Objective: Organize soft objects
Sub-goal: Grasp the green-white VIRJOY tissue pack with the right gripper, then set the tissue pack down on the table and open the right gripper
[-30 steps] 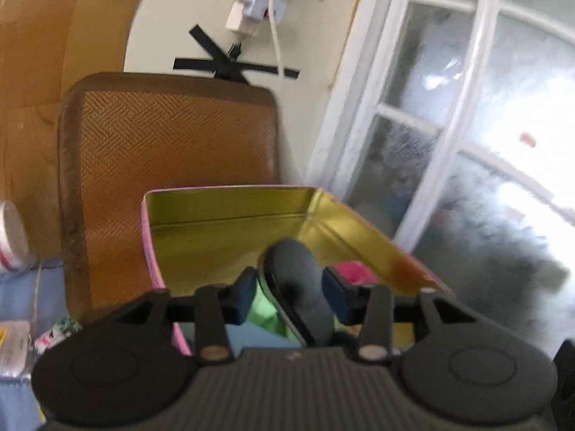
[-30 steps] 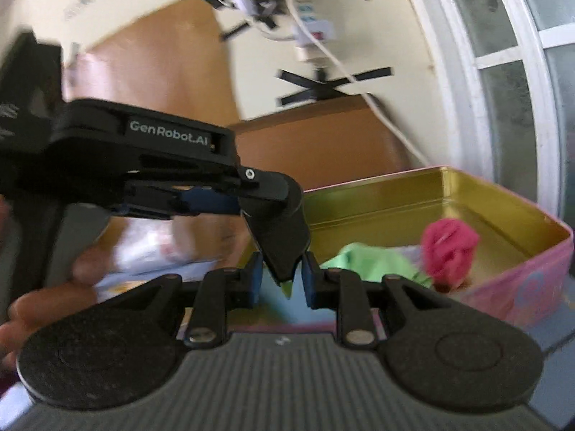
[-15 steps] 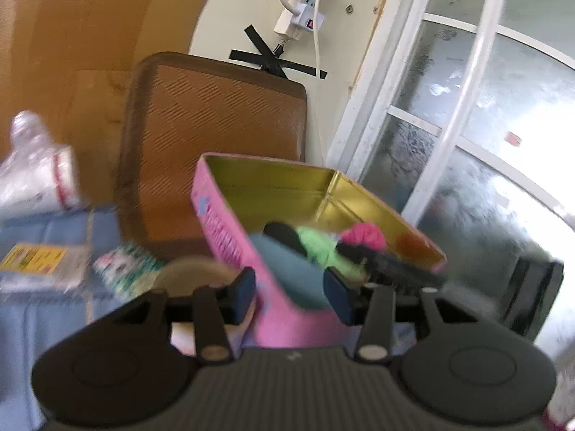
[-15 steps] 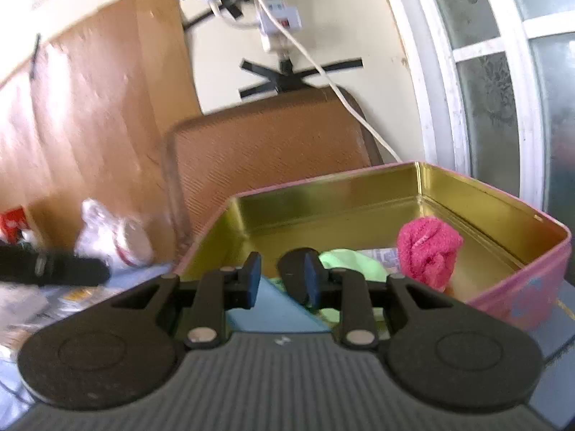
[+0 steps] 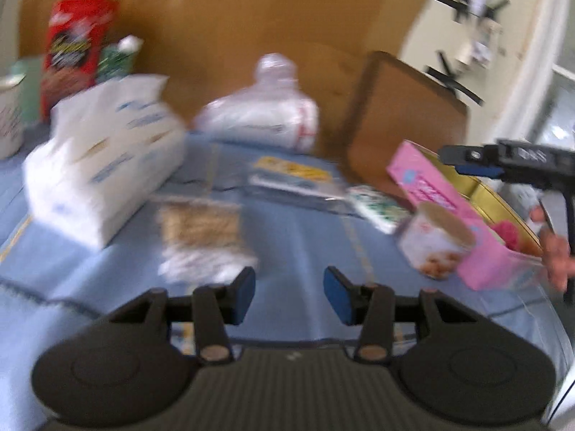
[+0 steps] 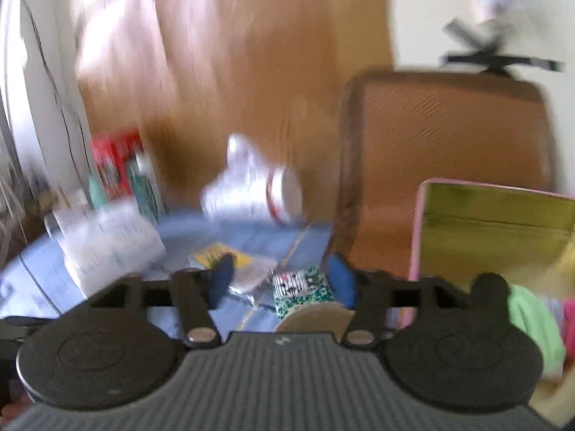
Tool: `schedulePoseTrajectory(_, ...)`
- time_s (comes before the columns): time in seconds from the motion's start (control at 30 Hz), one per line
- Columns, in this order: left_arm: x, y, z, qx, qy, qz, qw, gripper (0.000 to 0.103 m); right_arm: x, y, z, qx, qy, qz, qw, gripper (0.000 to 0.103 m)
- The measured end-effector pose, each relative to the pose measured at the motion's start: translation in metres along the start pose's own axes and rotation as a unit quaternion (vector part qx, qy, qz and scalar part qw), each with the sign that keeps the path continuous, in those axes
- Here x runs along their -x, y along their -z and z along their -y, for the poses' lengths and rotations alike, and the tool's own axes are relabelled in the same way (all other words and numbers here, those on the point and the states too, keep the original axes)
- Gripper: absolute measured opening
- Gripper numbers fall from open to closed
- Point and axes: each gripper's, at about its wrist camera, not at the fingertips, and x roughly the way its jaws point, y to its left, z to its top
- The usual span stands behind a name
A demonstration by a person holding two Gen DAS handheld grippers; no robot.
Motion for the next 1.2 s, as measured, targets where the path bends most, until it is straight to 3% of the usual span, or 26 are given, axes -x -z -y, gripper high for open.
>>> schedulePoseTrajectory(0.1,-0.004,0.002,-0.016,0.037,0.013,-0.001,0.9992,0.043,-0.055,-0.027,-0.007,0.033,0.025,-0.101,0.994,0.074)
schedulePoseTrajectory(0.13,0.0,0.001,-0.018,0.04,0.021,0.015,0.9989,0.043,-0.07,-0.031,-0.008,0.044,0.024,-0.135,0.99,0.074)
schedulePoseTrajectory(0.23,0.003,0.002,-0.018,0.042,0.024,0.031,0.9984,0.043,-0.112,-0.032,-0.014,0.073,0.04,-0.233,0.969,0.076)
schedulePoseTrajectory(0.37,0.005,0.005,-0.018,0.041,0.036,0.036,0.9979,0.043,-0.132,-0.015,-0.026,0.135,0.077,-0.296,0.942,0.076)
schedulePoseTrajectory(0.47,0.007,0.007,-0.019,0.042,0.042,0.046,0.9972,0.043,-0.144,-0.008,-0.025,0.144,0.091,-0.322,0.931,0.074)
schedulePoseTrajectory(0.57,0.009,0.008,-0.019,0.043,0.046,0.057,0.9964,0.044,-0.14,-0.012,-0.021,0.121,0.069,-0.314,0.939,0.053)
schedulePoseTrajectory(0.67,0.013,0.008,-0.02,0.048,0.049,0.066,0.9955,0.046,-0.119,-0.017,-0.033,0.138,0.066,-0.267,0.952,0.053)
schedulePoseTrajectory(0.83,0.019,0.01,-0.032,0.084,0.056,0.082,0.9915,0.046,-0.04,-0.019,-0.063,0.141,-0.021,-0.163,0.976,0.053)
schedulePoseTrajectory(0.9,0.019,0.01,-0.042,0.11,0.059,0.08,0.9889,0.046,-0.011,-0.006,-0.076,0.145,-0.058,-0.14,0.978,0.053)
schedulePoseTrajectory(1.0,0.017,0.01,-0.053,0.142,0.064,0.073,0.9851,0.046,0.015,0.028,-0.094,0.169,-0.1,-0.141,0.97,0.054)
schedulePoseTrajectory(1.1,0.015,0.01,-0.056,0.148,0.064,0.069,0.9845,0.046,0.026,0.069,-0.108,0.196,-0.115,-0.154,0.962,0.054)
schedulePoseTrajectory(1.2,0.015,0.01,-0.052,0.142,0.06,0.068,0.9858,0.046,0.029,0.097,-0.113,0.191,-0.111,-0.145,0.964,0.055)
